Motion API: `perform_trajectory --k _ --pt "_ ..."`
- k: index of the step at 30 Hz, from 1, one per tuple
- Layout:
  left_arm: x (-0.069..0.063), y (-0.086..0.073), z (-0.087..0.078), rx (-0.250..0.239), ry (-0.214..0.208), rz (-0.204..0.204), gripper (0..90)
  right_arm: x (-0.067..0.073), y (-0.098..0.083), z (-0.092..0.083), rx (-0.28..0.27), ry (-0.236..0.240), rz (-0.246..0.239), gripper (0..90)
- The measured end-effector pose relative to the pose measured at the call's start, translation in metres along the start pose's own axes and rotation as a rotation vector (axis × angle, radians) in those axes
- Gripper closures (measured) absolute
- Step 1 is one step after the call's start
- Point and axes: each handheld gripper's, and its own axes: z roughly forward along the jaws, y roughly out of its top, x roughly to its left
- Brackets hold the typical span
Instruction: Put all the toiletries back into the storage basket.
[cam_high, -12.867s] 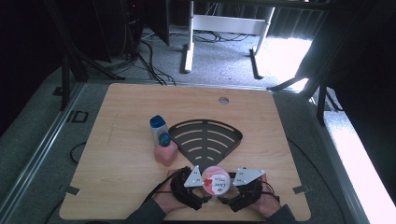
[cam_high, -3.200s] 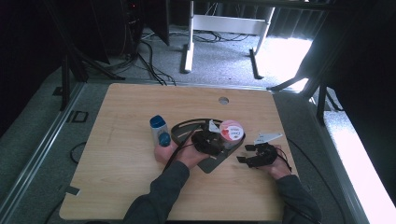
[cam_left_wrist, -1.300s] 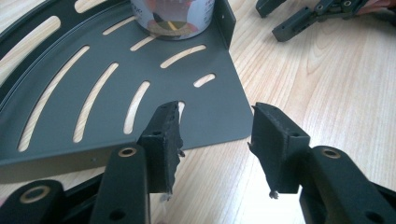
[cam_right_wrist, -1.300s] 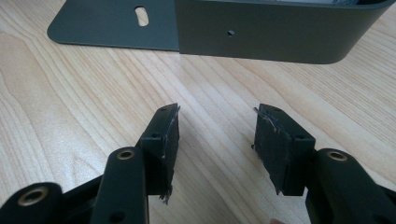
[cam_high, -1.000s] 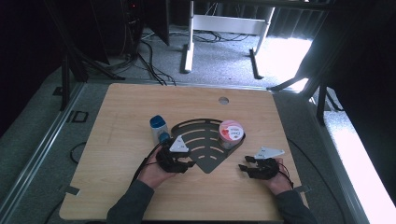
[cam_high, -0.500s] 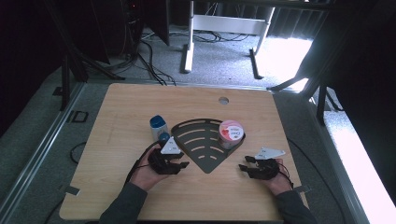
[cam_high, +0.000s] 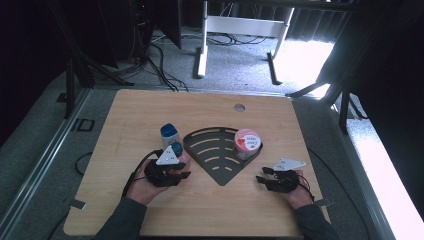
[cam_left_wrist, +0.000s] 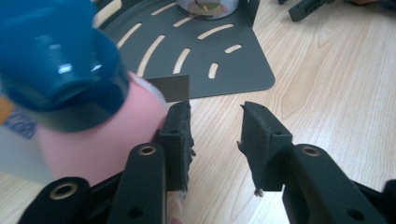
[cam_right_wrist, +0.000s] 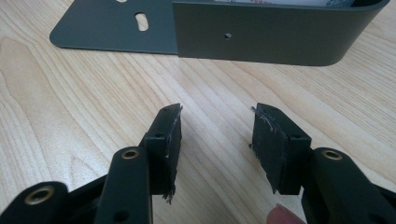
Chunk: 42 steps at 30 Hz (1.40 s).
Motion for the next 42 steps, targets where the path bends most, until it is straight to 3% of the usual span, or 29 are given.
perform_trajectory --k 13,25,42 --pt "0.015 -0.010 -0.024 -0.023 0.044 -0.036 89.4 0.000 0.000 0.000 0.000 0.003 0.003 51.8" --pt "0.025 -0.013 -0.035 -0.027 0.067 -0.054 89.9 0.000 0.000 0.000 0.000 0.001 0.000 51.8" --pt "0.031 -0.004 -0.055 -0.096 0.110 -0.056 89.9 0.000 0.000 0.000 -0.001 0.002 0.001 51.7"
